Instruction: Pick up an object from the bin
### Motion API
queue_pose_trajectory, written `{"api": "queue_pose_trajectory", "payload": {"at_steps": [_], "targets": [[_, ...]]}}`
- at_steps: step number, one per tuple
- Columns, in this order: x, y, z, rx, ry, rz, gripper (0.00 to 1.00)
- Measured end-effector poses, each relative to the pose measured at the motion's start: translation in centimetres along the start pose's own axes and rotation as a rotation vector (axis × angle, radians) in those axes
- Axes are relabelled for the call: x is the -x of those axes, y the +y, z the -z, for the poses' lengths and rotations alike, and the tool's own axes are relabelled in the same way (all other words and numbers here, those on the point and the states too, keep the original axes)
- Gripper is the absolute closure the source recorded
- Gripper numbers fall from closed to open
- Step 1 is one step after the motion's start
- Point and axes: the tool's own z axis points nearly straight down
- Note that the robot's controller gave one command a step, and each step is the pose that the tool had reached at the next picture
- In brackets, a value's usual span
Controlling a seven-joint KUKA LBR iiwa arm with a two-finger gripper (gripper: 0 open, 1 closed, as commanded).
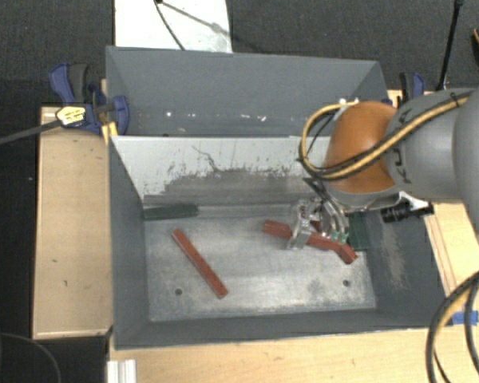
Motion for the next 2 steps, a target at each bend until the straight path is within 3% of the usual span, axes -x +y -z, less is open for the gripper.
{"api": "queue_pose_trajectory", "payload": {"at_steps": [1, 2], "targets": [[0.0, 1.8, 9.3, 0.001, -0.011, 0.062, 1.0], [-0.3, 2.3, 21.1, 0.002, -0.013, 0.068, 1.0]]}}
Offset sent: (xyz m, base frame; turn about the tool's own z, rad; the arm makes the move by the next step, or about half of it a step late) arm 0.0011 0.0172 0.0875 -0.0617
